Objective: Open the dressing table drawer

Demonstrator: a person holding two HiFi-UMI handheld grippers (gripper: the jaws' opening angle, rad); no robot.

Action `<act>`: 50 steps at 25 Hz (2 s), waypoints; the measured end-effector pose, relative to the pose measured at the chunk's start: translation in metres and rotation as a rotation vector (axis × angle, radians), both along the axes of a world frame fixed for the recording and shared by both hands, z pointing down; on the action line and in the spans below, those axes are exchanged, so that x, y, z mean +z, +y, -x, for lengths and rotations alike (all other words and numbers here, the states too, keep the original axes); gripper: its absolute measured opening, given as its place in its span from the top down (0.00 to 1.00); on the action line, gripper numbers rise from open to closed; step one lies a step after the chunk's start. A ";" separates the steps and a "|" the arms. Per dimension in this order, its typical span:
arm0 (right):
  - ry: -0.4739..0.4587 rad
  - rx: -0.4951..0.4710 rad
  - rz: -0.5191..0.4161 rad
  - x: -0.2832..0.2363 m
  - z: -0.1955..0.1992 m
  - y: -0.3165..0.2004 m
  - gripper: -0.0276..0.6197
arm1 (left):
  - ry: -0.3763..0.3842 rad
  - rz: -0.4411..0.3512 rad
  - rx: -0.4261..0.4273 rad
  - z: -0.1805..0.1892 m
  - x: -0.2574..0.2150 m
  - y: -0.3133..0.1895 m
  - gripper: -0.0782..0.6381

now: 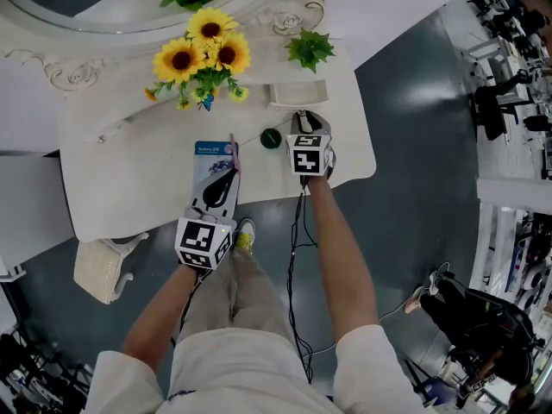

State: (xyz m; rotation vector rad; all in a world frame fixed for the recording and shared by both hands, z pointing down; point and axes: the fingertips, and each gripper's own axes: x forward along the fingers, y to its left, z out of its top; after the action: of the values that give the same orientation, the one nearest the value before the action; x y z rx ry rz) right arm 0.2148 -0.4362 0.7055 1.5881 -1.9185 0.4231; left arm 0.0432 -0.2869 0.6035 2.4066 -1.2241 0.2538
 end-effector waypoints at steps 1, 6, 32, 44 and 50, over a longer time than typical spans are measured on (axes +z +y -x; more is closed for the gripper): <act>0.000 0.000 0.000 0.000 0.000 0.001 0.80 | 0.000 0.000 0.000 0.000 0.000 0.000 0.88; 0.000 -0.002 0.002 0.000 0.000 0.006 0.80 | 0.000 -0.003 0.001 -0.001 -0.002 0.003 0.88; -0.001 0.004 0.016 0.001 -0.001 0.020 0.80 | 0.006 -0.013 -0.014 -0.001 -0.013 0.008 0.88; 0.013 -0.014 0.019 0.001 -0.001 0.022 0.80 | -0.005 -0.015 -0.011 0.003 -0.024 0.013 0.88; -0.003 -0.019 0.040 0.002 0.000 0.019 0.80 | -0.017 -0.038 0.005 0.005 -0.039 0.009 0.88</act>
State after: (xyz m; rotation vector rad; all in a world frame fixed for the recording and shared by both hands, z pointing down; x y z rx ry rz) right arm 0.2149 -0.4168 0.7073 1.5440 -1.9140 0.4531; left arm 0.0381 -0.2783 0.5641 2.4453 -1.2409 0.2552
